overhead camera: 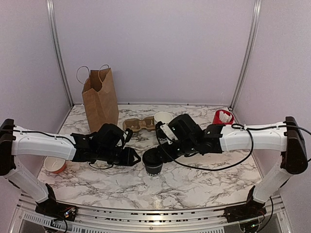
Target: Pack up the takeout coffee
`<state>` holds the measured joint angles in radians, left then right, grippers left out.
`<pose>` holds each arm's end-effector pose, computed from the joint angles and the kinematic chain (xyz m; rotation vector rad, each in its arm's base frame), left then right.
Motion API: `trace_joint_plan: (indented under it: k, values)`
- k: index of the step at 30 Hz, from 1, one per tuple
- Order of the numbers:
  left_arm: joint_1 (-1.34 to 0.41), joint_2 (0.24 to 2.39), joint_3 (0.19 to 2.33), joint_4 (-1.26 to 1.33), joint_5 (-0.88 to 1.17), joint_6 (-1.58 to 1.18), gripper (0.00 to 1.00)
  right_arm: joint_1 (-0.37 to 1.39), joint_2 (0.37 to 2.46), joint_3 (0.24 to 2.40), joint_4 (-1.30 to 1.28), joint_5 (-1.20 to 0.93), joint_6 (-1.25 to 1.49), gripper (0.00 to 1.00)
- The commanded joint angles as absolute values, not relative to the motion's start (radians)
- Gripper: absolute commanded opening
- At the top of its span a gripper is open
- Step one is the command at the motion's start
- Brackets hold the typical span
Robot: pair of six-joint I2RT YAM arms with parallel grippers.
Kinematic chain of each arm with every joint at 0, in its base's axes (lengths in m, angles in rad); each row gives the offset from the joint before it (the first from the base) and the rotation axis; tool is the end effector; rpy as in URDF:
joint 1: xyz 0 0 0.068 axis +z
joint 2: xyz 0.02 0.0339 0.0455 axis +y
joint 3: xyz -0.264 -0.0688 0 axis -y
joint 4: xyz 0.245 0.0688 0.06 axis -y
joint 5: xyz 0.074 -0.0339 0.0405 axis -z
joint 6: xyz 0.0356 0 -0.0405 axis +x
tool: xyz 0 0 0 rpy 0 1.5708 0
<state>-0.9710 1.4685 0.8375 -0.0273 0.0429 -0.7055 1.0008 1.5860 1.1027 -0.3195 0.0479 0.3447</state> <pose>0.1754 -0.2592 0.2130 0.3436 2.3816 -0.9125 0.1876 0.2895 0.2379 -0.7676 2.3291 0.5715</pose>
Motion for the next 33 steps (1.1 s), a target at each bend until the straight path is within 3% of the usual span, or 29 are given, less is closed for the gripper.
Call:
trace_joint_plan:
  k: [1,33]
  values:
    - [-0.943,1.511,0.885,-0.020,0.072,-0.659,0.35,1.034,1.547,1.098,-0.348,0.064,0.382,0.57]
    - [-0.928,1.463,0.902,-0.057,0.068,-0.635,0.35,1.039,1.543,1.140,-0.371,0.117,0.388,0.58]
